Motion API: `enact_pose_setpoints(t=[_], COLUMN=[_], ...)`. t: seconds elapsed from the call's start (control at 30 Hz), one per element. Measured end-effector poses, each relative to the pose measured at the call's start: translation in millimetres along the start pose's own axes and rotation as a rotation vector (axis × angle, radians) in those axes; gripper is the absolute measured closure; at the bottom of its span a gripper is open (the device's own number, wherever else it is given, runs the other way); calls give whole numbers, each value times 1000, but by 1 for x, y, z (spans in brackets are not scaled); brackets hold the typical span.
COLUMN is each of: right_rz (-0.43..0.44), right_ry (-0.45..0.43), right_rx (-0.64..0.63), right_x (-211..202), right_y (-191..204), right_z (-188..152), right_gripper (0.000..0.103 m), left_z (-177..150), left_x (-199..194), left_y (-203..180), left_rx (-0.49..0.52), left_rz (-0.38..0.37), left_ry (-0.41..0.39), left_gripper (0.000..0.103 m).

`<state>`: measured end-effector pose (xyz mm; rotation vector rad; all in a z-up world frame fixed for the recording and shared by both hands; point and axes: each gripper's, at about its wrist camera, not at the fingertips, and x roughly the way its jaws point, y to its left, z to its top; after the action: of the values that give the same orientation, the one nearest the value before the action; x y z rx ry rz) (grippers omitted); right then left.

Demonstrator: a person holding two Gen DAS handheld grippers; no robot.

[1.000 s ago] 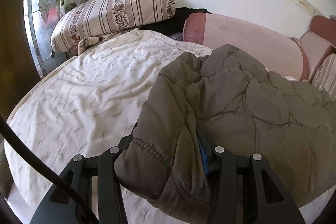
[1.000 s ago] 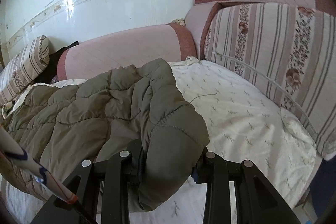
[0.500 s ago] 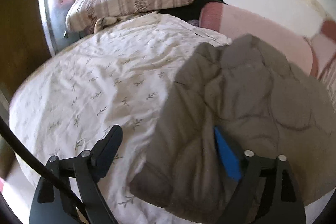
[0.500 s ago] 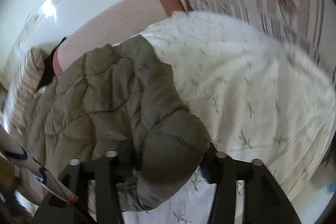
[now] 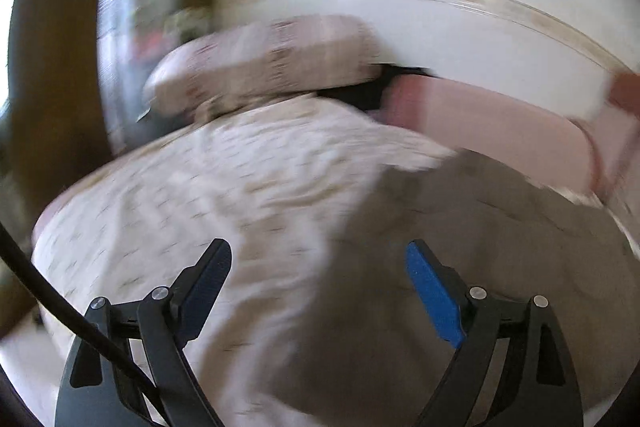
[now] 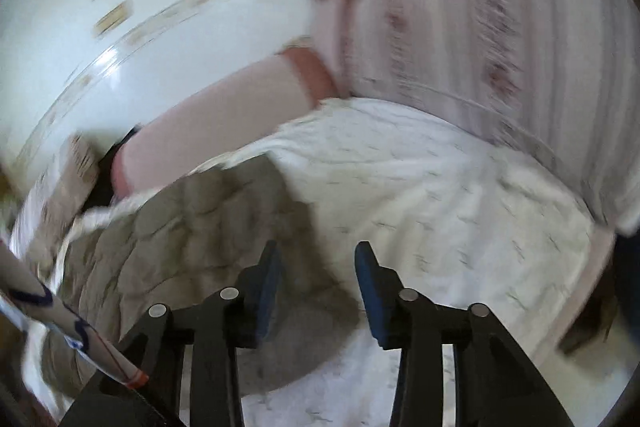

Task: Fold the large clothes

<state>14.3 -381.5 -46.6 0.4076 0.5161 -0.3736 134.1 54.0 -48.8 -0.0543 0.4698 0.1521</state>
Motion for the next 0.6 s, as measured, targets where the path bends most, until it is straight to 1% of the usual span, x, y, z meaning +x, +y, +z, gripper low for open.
enact_pose_setpoints(t=[0.07,0.13,0.2,0.27,0.33,0.4,0.43,0.47,0.53,0.57,0.6], right_rz=[27,3,-76,-107,-130,-125,-122,-118,-114,-108,-82], right_ry=[31,64,114,158,216,272,284,286,260,233,184], right_rx=[-75,-134,-208,-226,-249,-230,-222,-216,-195,-185,-179], right_x=[10,21,37,46,58,65,66,65,57,52,43], right_y=[26,41,54,54,52,45,43,42,43,45,48], right_z=[-5,-11,-19,-26,-33,-38,-40,-40,-36,-33,-27], right_gripper=[61,61,62,61,61,60,60,60,60,60,59], left_z=[-4,-12,-19,-27,-29,-31,-30,-29,-24,-18,-10], left_x=[-2,6,17,31,39,41,40,39,30,22,16], left_y=[-29,-52,-64,-73,-75,-74,-74,-72,-71,-73,-75], left_rx=[86,150,188,230,235,235,237,237,228,225,225], left_rz=[-70,-114,-115,-104,-114,-124,-127,-127,-136,-152,-158], left_ry=[1,41,94,148,182,199,201,195,171,144,112], left_gripper=[14,14,14,14,14,14,14,14,19,19,19])
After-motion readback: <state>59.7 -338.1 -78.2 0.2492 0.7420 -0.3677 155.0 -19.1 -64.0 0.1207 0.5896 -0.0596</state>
